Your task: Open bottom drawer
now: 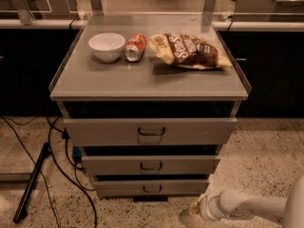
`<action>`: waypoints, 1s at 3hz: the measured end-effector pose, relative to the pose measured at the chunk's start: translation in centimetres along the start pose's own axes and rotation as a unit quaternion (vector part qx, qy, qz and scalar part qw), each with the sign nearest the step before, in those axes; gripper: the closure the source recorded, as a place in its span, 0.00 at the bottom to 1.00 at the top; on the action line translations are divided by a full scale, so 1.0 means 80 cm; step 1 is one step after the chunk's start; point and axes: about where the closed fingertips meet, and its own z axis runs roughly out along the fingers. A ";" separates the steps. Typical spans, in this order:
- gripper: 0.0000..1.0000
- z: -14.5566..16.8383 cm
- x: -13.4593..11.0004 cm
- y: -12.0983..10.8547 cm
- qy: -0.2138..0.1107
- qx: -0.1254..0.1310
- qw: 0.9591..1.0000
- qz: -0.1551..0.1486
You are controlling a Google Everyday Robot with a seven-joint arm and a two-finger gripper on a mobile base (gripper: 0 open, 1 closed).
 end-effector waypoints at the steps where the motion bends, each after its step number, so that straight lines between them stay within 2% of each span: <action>1: 0.60 0.041 0.021 0.005 0.007 -0.005 1.000 0.006; 2: 0.36 0.067 0.029 0.005 0.007 -0.006 1.000 0.005; 3: 0.13 0.073 0.026 0.001 0.005 0.002 1.000 -0.005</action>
Offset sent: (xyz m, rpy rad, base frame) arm 0.0110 0.0059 -0.0790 -0.0109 0.0134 -0.0032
